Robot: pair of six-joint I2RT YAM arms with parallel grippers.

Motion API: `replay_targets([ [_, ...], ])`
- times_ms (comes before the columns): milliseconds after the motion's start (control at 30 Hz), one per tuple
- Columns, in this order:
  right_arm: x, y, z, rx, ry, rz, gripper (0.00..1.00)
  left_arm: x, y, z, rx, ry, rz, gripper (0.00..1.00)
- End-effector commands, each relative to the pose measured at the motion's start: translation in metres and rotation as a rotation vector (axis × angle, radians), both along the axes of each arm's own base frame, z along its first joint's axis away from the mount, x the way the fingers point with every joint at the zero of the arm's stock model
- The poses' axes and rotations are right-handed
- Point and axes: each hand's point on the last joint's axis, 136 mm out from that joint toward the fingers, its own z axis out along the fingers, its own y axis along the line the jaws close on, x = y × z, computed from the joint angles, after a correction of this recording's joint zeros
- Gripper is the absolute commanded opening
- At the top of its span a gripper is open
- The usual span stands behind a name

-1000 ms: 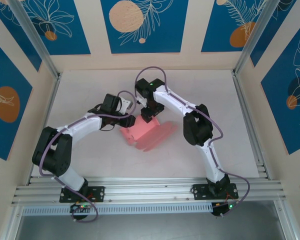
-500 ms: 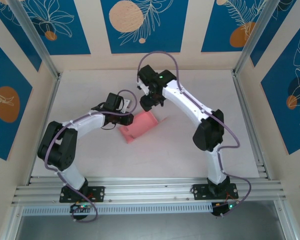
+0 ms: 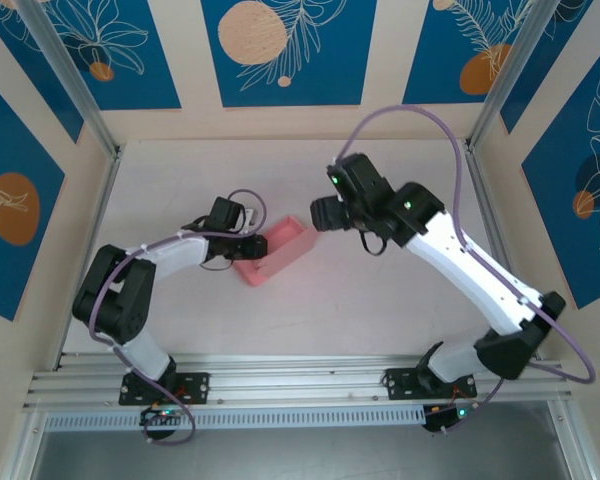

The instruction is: Fold the paper box

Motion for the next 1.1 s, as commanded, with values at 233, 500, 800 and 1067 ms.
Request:
replay_targets([
  [233,-0.046,0.010,-0.049,0.231,0.113,-0.182,0.88,-0.014,-0.042,0.069,-0.408,-0.024,0.102,0.44],
  [500,-0.046,0.057,-0.051,0.288,0.090,-0.193,1.00,0.011,0.013,0.099,-0.102,-0.250,0.210,0.56],
  [800,-0.013,0.062,-0.073,0.175,0.109,-0.263,1.00,0.034,0.076,0.031,0.227,-0.168,0.301,0.42],
  [1067,0.023,0.056,-0.082,0.208,0.148,-0.227,1.00,0.032,0.062,-0.013,0.180,-0.056,0.230,0.29],
])
